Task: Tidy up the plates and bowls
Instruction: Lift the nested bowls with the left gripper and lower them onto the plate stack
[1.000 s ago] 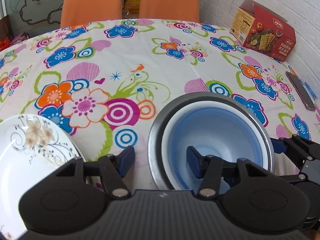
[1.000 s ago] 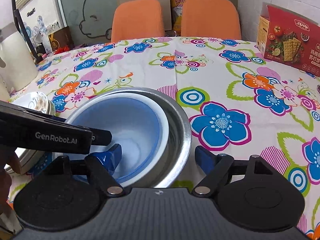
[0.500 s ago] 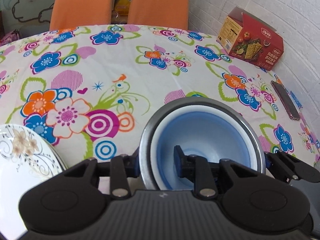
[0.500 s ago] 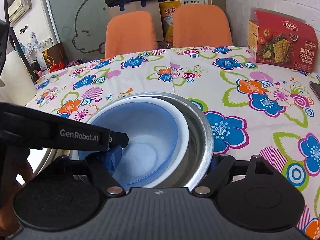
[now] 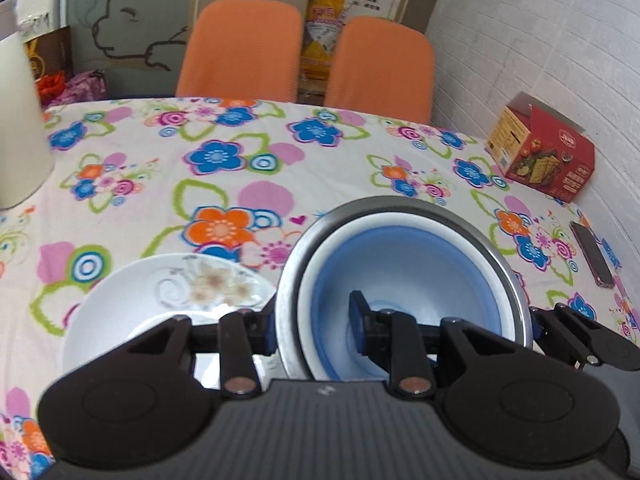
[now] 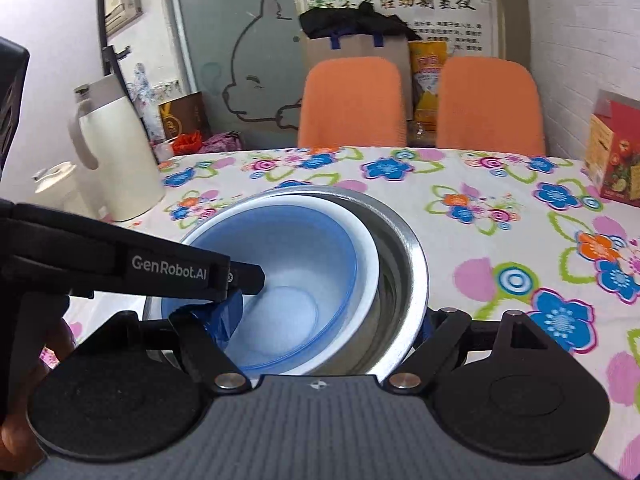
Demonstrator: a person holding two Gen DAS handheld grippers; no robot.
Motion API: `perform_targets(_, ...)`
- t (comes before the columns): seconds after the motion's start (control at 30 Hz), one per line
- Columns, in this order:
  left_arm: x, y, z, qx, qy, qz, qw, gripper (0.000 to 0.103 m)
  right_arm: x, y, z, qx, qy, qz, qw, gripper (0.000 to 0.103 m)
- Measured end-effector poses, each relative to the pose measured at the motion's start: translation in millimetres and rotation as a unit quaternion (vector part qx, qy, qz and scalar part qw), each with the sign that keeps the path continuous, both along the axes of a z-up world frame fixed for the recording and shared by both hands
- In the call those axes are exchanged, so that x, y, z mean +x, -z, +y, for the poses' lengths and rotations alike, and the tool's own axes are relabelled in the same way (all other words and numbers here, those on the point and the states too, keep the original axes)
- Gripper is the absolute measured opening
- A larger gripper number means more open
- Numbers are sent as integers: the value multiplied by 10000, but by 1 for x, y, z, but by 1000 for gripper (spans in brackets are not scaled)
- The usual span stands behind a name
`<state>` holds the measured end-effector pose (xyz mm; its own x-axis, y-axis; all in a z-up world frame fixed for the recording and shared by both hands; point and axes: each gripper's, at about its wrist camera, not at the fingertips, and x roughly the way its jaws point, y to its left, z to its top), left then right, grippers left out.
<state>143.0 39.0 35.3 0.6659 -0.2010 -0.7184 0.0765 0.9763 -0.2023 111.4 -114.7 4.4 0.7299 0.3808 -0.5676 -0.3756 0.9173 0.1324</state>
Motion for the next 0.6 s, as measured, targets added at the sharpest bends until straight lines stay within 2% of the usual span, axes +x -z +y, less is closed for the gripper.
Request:
perform_targets(0.13,-16,6,47,70,-448,99,9989,27,-2,9,42,26,-464,169,9988,70)
perform_targets(0.27,-26,19,80,46,-741,249,9969,27,-5,21,69,-12,-690,354,9970,70)
perform_targets(0.6,-28,37,101,-107,-811,346,9960,27,-2,33,85,-189,-725,571,9956,70)
